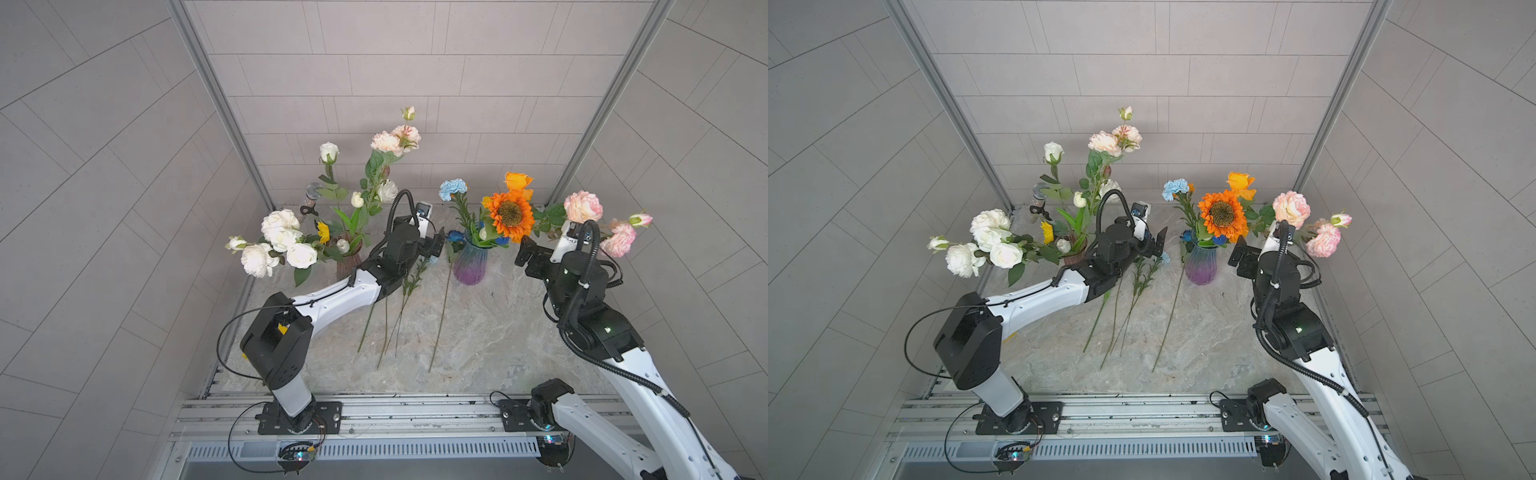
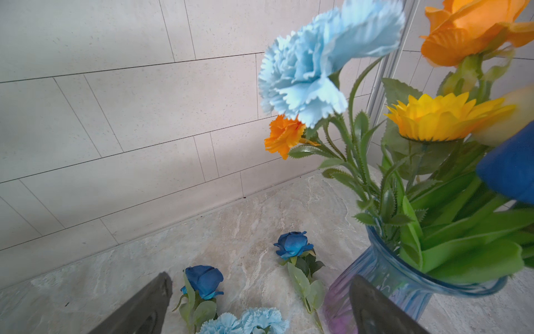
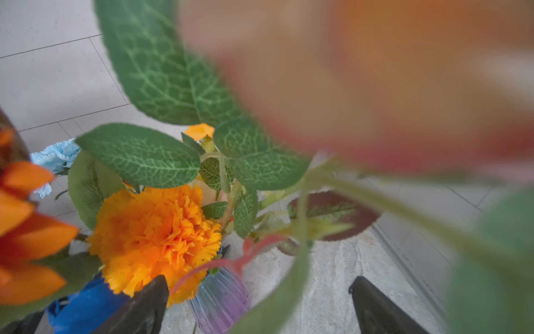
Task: Pick out blue flowers from the vase
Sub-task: Pick up the flower from the vase.
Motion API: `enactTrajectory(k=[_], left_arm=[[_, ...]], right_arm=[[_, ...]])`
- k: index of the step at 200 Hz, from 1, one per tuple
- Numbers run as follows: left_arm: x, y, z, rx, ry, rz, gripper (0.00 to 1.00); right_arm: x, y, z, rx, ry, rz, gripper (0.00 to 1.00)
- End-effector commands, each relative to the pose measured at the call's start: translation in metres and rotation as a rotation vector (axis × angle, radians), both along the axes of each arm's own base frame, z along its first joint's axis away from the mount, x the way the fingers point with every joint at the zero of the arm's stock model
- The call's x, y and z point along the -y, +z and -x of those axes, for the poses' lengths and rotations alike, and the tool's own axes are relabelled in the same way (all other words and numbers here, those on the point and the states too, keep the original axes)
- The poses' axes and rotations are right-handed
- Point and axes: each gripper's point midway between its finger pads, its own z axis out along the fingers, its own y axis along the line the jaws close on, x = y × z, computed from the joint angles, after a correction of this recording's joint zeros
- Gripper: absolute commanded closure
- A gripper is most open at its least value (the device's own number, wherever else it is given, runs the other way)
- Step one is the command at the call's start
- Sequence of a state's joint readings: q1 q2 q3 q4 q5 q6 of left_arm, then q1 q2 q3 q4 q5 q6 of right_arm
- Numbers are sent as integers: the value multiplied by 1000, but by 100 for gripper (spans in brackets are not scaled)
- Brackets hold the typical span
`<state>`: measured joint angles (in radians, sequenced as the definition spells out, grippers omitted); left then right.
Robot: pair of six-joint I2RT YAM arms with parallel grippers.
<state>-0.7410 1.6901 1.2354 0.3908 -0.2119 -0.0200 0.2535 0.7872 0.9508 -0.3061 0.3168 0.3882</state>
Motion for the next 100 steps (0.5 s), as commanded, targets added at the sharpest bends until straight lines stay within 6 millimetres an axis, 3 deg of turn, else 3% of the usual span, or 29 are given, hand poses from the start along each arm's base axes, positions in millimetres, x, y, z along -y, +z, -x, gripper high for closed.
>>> enactTrajectory(k=[1,20,100], left_arm=[[5,25,-7,30,-19,79,0],[7,29,-9,33,-27,90,0],[6,35,-8,19,-49,143,0]], right_arm=[[-7,17,-11,90,71,-79,1],[2,20,-19,113,60,-111,1],[16,24,-49,208,104,-251,24]])
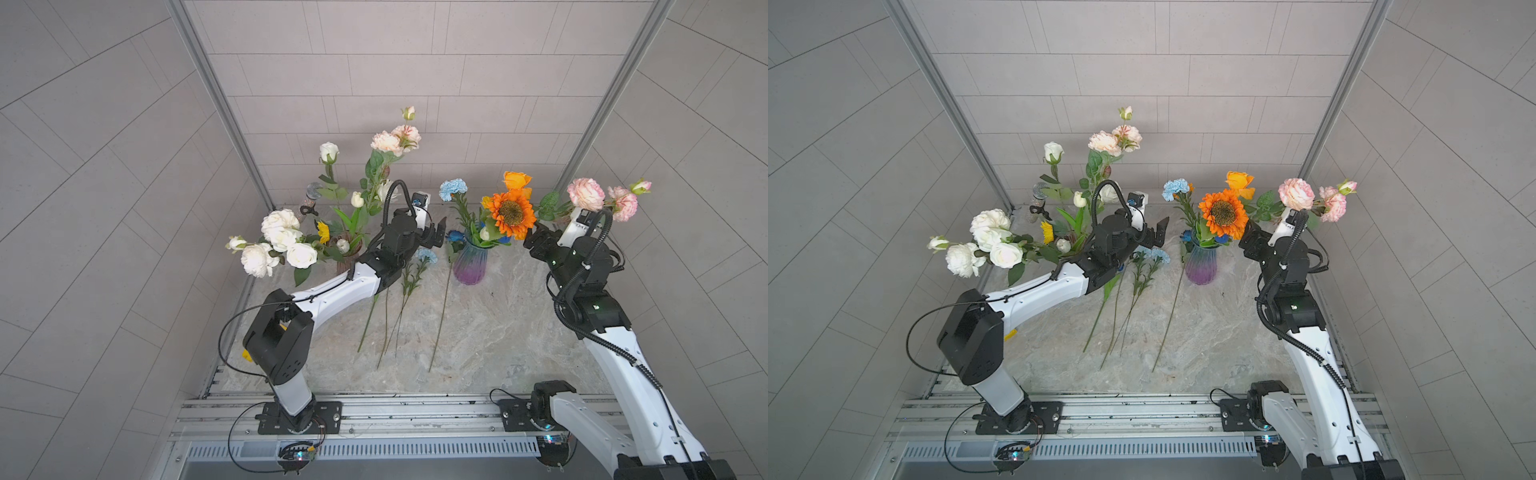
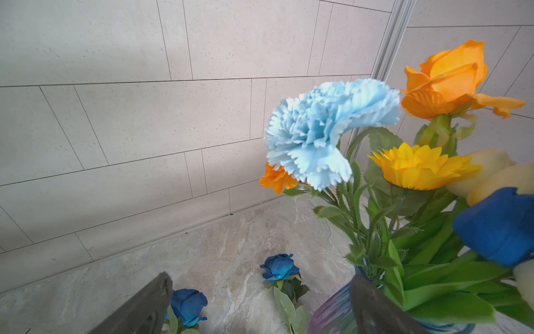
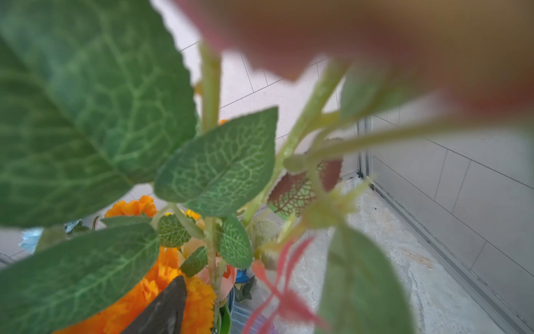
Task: Pick out blue flowers from the vase
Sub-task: Pick up the flower from the vase.
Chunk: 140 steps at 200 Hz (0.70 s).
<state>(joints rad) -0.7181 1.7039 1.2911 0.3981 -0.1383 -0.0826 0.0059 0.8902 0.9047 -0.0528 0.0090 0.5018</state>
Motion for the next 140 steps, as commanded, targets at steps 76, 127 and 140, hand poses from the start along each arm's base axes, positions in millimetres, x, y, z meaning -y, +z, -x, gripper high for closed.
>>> enactTrajectory(k=[76,127,140], left_arm=[[-9,25,-15,-3,-29,213,0],[-3,30,-25,-12,-59,268,0],[-1,30,-27,-16,-64,273,0]], right_arm=[[-7,29,-26,210,152,-177,4],[-3,32,-48,249,155,-181,20],[-4,30,-55,254,166,-194,29]])
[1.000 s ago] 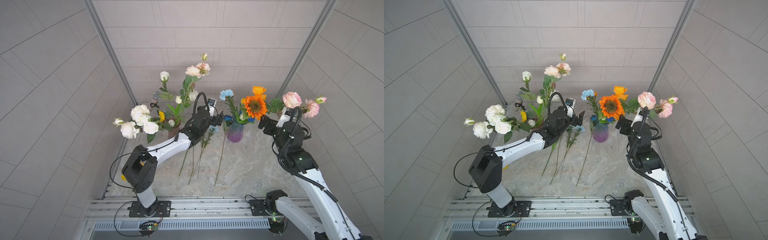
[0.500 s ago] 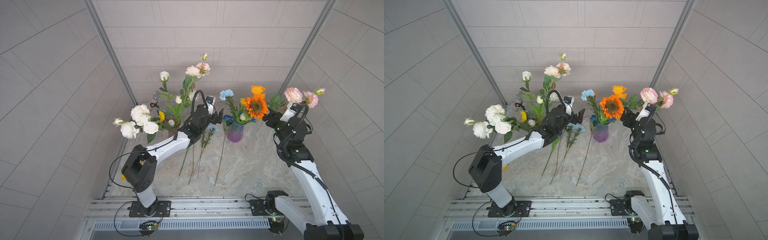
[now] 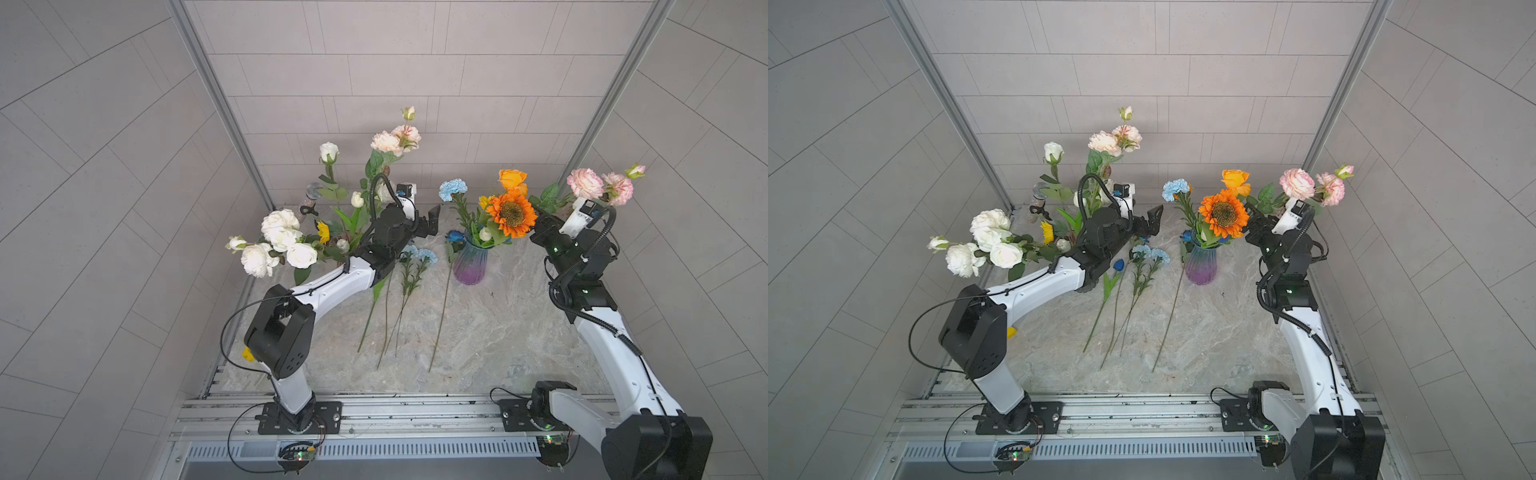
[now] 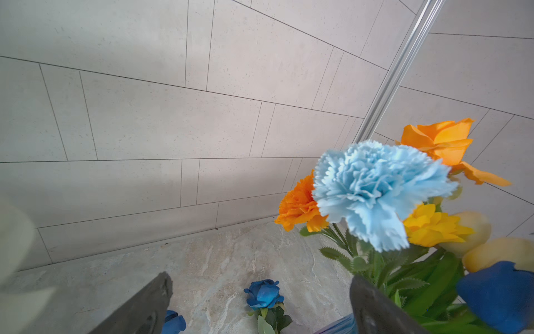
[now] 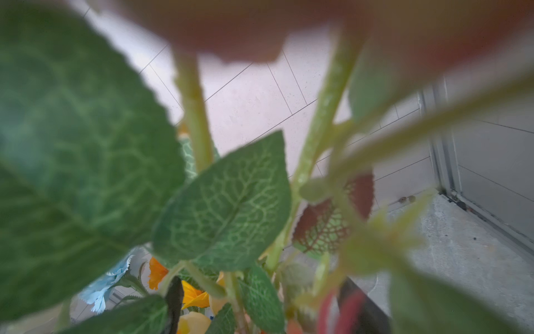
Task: Pick out blue flowers from the vase
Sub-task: Pick up the flower from the vase.
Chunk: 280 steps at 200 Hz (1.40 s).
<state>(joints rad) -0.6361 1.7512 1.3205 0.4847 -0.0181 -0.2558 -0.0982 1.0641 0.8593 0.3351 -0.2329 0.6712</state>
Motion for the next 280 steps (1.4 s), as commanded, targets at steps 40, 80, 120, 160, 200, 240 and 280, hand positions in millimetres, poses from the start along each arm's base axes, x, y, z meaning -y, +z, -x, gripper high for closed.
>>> enactTrajectory(k=[40,80,120,160,200,240,280], left_arm=[[22,33,-2,55,-91,149,0],[36,41,-9,67,-141,211,0],[53,38,7,62,-257,182,0],[63,28,13,52,-287,146,0],[79,23,2,33,-301,141,4],[90,14,-13,8,-290,142,11],[102,12,-18,4,-319,171,33]], right_arm=[[-4,14,-15,85,40,-27,53],[-3,14,-11,78,34,1,67],[-3,20,-10,85,35,8,69],[-4,25,-8,94,38,7,70],[-7,24,-9,89,55,9,71],[-9,28,-8,96,67,22,71],[-12,30,-6,101,83,27,72]])
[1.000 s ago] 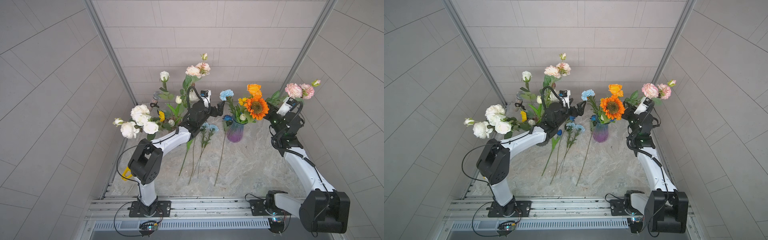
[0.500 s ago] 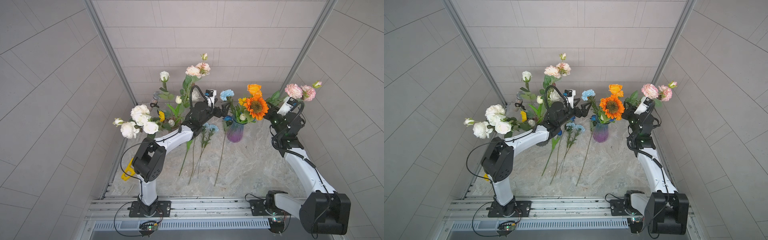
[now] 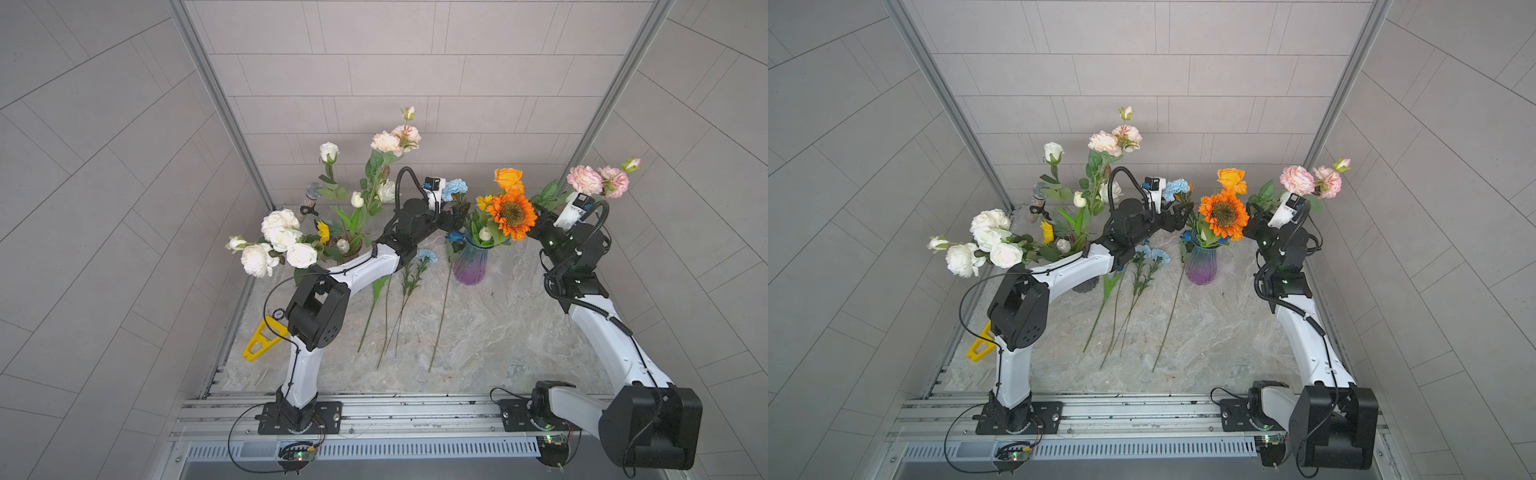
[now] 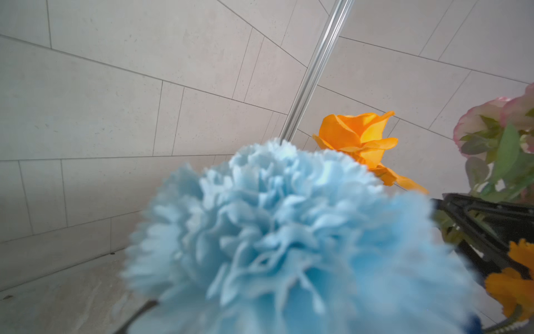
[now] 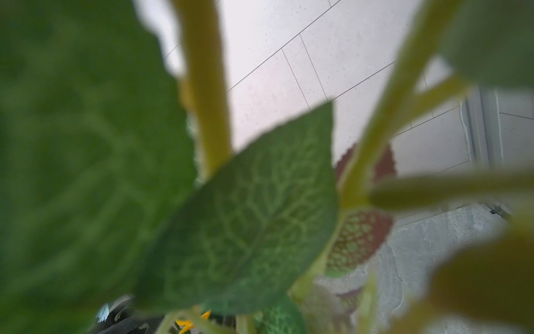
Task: Pick out blue flowers from the vase
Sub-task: Pick up the flower from the vase.
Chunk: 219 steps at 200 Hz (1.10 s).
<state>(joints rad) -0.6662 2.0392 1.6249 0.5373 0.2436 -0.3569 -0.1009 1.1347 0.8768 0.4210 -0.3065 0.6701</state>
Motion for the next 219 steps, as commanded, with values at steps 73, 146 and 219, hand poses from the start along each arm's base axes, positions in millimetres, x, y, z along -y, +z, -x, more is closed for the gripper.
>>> enactTrajectory(k=[73,146,219], left_arm=[[0,62,18,72,-56,123,82],[-4,139,36,181,-112,215,88],[2,145,45,183,-174,211,84]], right_arm=[[-1,24,10,63,4,21,72],[0,26,14,59,-9,38,72],[0,29,17,64,-13,45,71]])
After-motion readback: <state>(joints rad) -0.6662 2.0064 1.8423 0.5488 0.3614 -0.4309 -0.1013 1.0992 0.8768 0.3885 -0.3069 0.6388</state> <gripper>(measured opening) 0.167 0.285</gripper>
